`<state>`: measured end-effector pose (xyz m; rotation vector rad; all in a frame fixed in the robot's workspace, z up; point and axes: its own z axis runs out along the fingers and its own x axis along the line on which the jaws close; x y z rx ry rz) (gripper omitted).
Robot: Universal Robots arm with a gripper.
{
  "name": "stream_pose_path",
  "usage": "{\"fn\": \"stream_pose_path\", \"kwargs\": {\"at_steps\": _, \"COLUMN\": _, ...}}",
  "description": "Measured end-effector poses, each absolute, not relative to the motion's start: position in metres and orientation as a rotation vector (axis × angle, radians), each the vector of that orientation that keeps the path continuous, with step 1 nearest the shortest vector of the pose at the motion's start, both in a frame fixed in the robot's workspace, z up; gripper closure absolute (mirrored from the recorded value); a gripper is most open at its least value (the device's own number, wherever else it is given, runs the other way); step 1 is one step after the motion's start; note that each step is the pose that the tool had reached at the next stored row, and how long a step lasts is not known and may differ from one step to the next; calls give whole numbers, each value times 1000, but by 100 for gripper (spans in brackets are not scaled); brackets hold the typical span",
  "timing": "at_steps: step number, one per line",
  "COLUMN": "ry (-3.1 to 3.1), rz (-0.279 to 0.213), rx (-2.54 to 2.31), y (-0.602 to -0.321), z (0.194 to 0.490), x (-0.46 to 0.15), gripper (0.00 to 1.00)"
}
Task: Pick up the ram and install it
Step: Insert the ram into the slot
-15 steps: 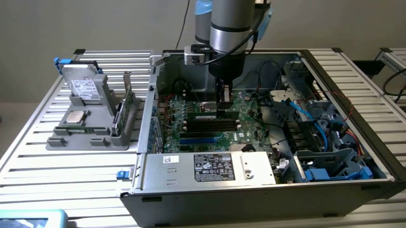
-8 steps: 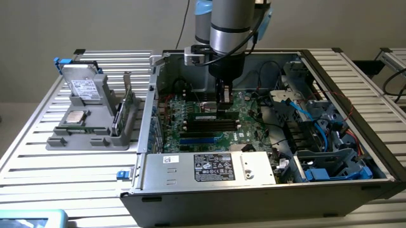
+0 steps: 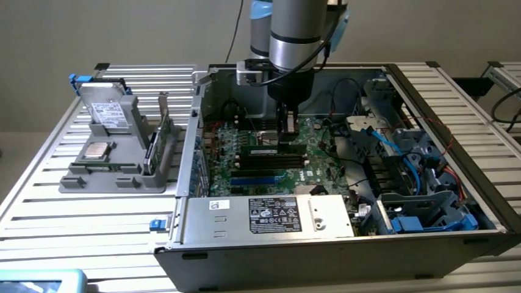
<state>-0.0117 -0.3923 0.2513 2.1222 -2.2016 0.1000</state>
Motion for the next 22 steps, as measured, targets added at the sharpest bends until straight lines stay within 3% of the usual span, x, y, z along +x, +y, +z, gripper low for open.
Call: {"fn": "stream_pose_path", "kwargs": {"at_steps": 22, "ry": -2177, "rz": 92, "rx": 2140, "y": -391, "z": 248, "x": -11, "gripper": 87}}
